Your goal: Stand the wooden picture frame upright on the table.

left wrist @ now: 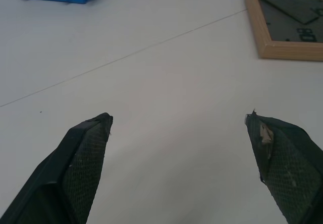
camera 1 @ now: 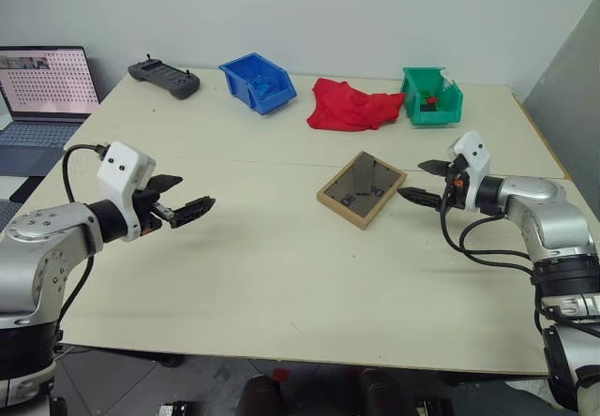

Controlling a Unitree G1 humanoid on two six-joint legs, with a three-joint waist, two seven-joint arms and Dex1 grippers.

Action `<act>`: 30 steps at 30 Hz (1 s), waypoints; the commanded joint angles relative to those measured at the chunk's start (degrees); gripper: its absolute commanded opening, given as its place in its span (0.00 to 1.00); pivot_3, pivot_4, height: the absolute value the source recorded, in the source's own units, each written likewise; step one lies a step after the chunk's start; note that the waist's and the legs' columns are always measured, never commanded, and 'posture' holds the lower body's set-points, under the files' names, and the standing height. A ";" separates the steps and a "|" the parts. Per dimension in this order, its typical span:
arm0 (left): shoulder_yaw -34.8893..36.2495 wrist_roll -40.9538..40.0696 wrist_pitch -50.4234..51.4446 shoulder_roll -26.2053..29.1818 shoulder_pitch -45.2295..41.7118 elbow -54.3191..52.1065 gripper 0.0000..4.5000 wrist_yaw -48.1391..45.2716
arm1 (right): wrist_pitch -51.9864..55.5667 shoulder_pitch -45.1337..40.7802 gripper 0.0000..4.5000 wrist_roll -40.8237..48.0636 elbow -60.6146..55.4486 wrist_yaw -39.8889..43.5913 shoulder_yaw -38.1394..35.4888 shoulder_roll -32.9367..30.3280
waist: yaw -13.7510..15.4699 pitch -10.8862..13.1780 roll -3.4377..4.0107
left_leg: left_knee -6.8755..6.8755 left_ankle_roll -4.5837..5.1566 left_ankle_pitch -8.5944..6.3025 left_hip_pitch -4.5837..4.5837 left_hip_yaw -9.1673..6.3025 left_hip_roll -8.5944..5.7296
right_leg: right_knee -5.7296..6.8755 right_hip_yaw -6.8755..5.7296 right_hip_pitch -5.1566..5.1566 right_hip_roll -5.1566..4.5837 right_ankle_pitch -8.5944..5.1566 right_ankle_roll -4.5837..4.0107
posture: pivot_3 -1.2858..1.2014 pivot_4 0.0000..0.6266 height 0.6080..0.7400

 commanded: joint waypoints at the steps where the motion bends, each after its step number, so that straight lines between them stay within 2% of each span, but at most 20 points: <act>1: 0.02 0.06 -0.85 0.70 -1.91 -0.39 1.00 -0.13 | -0.95 -0.16 0.99 0.35 -1.24 -0.43 -1.95 -1.10 | 0.00 0.00 0.00 | 0.00 0.00 0.00 0.00 0.00 0.00 | 0.00 0.00 0.00 0.00 0.00 0.00 | 0.52 0.24 1.00; 10: -1.23 0.90 -1.82 0.53 -4.32 2.12 1.00 -0.66 | -0.06 0.69 0.99 0.86 -1.98 -1.42 -2.52 -0.78 | -0.04 0.00 0.00 | 0.00 0.00 0.00 0.01 0.00 0.00 | 0.01 0.00 0.00 0.00 0.00 0.00 | 0.52 0.24 1.00; 11: -1.65 1.35 -2.01 0.61 -4.41 2.71 1.00 -0.66 | 0.90 0.92 0.95 1.67 -2.81 -1.14 -2.75 -0.63 | -0.04 0.00 0.00 | 0.00 0.00 0.00 0.01 0.00 0.00 | 0.01 0.00 0.00 0.00 0.00 0.00 | 0.52 0.24 1.00; 14: -2.77 1.65 -2.40 0.89 -4.20 2.76 0.90 -1.74 | 2.58 2.53 0.82 3.28 -5.57 0.14 -3.29 -1.26 | 0.05 0.00 0.00 | 0.00 0.00 0.00 0.00 0.00 0.00 | 0.00 0.00 0.00 0.00 0.00 0.00 | 0.52 0.24 1.00; 17: -2.83 1.43 -3.16 -0.60 -5.54 3.86 0.74 -1.26 | 1.83 3.15 0.64 2.65 -5.16 -1.64 -3.64 -1.19 | 0.06 0.00 0.00 | 0.02 0.00 0.00 -0.01 0.00 -0.01 | 0.00 0.00 0.01 0.00 0.00 0.00 | 0.52 0.24 1.00; 21: -5.24 2.21 -4.20 -2.27 -7.72 5.19 0.57 -1.38 | 2.48 2.66 0.45 2.66 -5.67 -2.99 -3.35 -0.81 | 0.07 0.00 0.00 | 0.03 0.00 0.00 0.00 0.00 0.00 | 0.02 0.00 0.02 0.00 0.00 0.00 | 0.52 0.24 1.00; 29: -13.34 8.58 -12.04 -11.67 -14.77 14.99 0.17 0.92 | 1.82 1.93 0.01 -2.03 -2.98 -12.82 -2.58 1.64 | 0.12 -0.01 -0.01 | 0.05 0.00 0.00 0.01 0.00 -0.02 | 0.02 0.00 0.06 0.00 0.01 0.00 | 0.52 0.24 1.00; 30: -14.57 9.67 -13.63 -13.45 -16.10 17.36 0.14 1.24 | 1.90 1.89 0.00 -2.71 -3.38 -14.18 -2.12 2.30 | 0.07 -0.01 -0.01 | 0.05 -0.01 0.01 0.01 0.00 -0.01 | 0.02 -0.01 0.05 0.00 0.01 0.00 | 0.52 0.24 1.00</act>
